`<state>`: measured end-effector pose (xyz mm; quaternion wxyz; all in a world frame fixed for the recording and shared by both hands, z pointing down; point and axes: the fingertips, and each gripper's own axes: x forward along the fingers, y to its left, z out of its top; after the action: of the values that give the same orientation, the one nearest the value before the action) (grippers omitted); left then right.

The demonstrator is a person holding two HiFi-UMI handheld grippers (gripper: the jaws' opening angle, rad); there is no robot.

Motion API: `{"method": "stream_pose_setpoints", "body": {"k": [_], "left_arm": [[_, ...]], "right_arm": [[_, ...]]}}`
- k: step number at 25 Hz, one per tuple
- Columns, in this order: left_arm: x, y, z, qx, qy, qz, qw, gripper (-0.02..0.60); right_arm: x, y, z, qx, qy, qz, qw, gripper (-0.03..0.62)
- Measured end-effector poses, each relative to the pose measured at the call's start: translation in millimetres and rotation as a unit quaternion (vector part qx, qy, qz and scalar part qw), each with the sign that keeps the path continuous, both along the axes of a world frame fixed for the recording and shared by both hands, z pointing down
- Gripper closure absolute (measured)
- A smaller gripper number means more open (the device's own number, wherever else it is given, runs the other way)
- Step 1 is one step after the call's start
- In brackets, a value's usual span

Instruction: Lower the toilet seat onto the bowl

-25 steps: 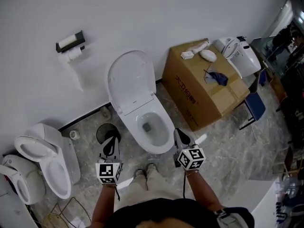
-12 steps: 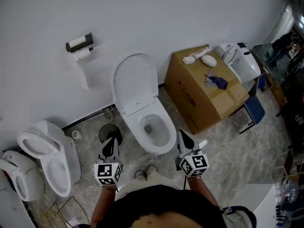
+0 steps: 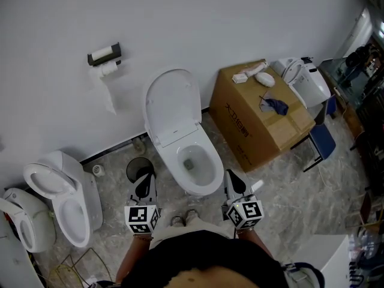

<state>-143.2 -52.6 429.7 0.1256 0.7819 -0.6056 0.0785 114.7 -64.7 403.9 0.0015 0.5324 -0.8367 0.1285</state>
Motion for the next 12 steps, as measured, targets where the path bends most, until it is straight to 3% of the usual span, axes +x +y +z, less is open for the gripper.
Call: {"method": "stream_pose_setpoints", "body": {"k": [12], "left_arm": [[2.5,3.8,-0.2,0.001,-0.005,-0.001,1.0,0.578]], "right_arm": [[3.5,4.4,0.1,0.0,-0.003,0.003,1.0,0.588]]}}
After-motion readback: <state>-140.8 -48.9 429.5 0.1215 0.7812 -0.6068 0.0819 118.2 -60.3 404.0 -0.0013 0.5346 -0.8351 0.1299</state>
